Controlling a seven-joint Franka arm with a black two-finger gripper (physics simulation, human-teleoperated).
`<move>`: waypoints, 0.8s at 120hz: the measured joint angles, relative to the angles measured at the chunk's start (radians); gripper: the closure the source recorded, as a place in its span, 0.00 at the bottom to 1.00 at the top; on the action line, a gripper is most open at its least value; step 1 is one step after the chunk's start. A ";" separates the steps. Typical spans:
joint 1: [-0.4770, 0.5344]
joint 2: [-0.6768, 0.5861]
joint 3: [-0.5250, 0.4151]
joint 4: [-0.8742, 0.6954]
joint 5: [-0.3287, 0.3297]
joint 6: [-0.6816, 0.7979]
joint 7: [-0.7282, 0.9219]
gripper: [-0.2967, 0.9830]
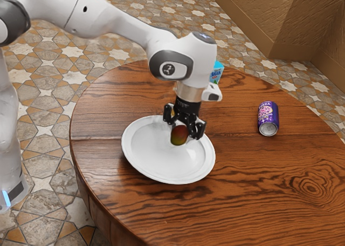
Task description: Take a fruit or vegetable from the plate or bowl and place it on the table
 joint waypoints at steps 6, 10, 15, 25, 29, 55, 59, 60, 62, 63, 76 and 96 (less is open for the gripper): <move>-0.004 0.008 -0.052 0.079 0.017 -0.024 -0.002 0.54; -0.015 0.037 -0.084 0.152 0.032 -0.044 -0.004 0.54; -0.037 0.108 -0.118 0.267 0.054 -0.073 -0.005 0.53; -0.082 0.212 -0.150 0.416 0.092 -0.121 -0.006 0.54; -0.080 0.244 -0.154 0.462 0.104 -0.137 -0.006 0.54; -0.127 0.621 -0.149 0.956 0.197 -0.294 -0.005 0.54; -0.131 0.664 -0.149 1.006 0.208 -0.316 -0.005 0.54; -0.132 0.672 -0.149 1.014 0.210 -0.321 -0.005 0.54; -0.132 0.686 -0.149 1.029 0.214 -0.330 -0.004 0.54; -0.133 0.692 -0.148 1.036 0.216 -0.335 -0.004 0.54; -0.136 0.729 -0.148 1.075 0.234 -0.378 -0.003 0.49; -0.137 0.720 -0.148 1.080 0.242 -0.400 -0.001 0.31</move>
